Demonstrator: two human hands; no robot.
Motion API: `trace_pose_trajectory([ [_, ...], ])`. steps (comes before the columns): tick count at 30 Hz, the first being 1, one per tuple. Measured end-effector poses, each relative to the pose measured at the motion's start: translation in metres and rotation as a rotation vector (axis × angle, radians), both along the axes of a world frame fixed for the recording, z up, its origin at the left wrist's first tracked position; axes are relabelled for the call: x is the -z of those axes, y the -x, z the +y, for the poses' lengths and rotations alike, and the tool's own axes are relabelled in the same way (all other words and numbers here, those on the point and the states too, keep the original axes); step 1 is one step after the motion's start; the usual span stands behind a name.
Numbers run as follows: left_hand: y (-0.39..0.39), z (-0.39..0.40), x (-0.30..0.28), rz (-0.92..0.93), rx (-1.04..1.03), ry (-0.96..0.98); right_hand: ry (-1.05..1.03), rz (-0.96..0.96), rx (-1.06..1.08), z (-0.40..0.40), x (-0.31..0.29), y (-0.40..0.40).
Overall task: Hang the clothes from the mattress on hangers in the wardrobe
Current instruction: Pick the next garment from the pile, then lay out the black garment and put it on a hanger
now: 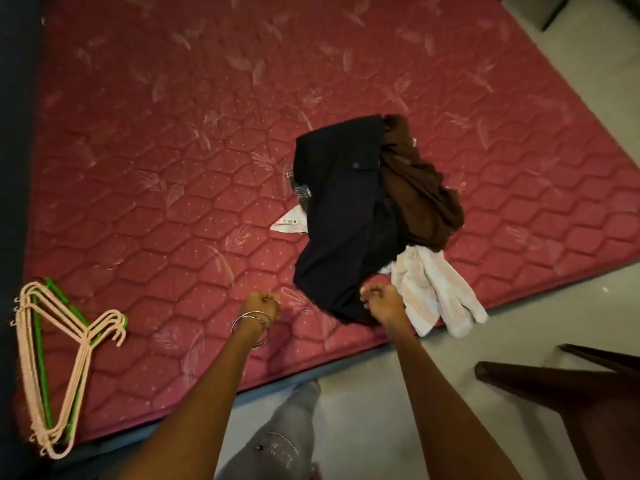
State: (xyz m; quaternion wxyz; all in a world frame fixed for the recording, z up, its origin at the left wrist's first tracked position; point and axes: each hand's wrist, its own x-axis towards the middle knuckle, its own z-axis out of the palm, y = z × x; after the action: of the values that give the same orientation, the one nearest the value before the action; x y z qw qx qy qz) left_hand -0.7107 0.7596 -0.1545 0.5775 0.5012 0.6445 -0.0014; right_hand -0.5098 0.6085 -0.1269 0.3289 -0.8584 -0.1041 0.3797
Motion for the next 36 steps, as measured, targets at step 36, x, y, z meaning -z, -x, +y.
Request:
trace_pose_trajectory([
  [36,-0.173,0.162,-0.178,-0.574,0.231,-0.064,-0.530,0.863,0.377,0.210,-0.072,-0.195],
])
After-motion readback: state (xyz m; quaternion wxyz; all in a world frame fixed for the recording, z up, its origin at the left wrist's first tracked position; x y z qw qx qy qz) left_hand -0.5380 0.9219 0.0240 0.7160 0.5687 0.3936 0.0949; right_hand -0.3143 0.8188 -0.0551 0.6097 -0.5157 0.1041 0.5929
